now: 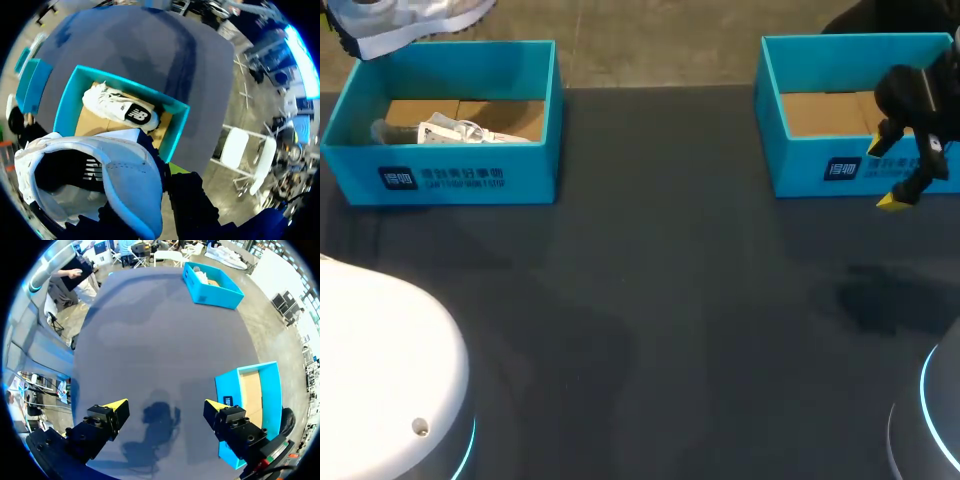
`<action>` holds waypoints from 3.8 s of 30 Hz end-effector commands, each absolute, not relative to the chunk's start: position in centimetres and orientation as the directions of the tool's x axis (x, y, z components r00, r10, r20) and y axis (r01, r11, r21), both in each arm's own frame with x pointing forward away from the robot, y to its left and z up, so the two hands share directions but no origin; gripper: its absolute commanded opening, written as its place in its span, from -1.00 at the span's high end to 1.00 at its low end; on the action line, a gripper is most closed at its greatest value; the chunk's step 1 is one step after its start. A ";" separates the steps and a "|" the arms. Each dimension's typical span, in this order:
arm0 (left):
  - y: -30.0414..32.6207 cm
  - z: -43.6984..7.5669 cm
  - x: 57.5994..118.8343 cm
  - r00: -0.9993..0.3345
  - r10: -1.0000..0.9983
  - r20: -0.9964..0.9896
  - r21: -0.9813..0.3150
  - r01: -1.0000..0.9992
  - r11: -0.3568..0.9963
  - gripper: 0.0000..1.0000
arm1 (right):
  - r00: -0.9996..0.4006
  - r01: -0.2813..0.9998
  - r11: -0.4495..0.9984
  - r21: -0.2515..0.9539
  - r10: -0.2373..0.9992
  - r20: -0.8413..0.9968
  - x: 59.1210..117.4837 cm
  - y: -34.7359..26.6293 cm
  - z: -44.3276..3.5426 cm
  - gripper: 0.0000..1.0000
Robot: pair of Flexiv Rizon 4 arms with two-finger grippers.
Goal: Take the shoe out of the shoebox, open the shoe tongue, remove and reinsert the insole, then place the shoe into the shoebox
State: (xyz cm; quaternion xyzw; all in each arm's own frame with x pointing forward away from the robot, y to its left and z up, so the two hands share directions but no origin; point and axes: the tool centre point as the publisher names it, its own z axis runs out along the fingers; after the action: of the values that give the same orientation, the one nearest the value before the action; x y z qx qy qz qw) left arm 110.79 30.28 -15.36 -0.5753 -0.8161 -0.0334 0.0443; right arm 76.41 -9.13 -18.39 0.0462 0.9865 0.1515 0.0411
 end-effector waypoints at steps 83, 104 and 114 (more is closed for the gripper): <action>29.6 -30.3 120.7 0.145 0.962 0.233 -0.010 0.989 -0.147 1.00 | -0.992 0.080 0.951 0.300 0.105 -0.066 76.5 -9.1 -18.4 -1.00; 28.5 -34.1 122.5 0.100 0.972 0.213 -0.023 0.995 -0.097 1.00 | -0.992 0.080 0.951 0.300 0.105 -0.066 76.5 -9.1 -18.4 -1.00; 28.8 -36.4 123.2 0.123 0.969 0.216 -0.069 0.991 -0.111 1.00 | -0.992 0.080 0.951 0.300 0.105 -0.066 76.5 -9.1 -18.4 -1.00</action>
State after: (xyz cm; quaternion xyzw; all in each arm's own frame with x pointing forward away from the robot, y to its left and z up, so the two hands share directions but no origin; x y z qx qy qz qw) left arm 121.52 28.75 -35.61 -0.7435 -0.6597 -0.0727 0.0822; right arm 76.41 -9.13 -18.39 0.0462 0.9865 0.1515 0.0411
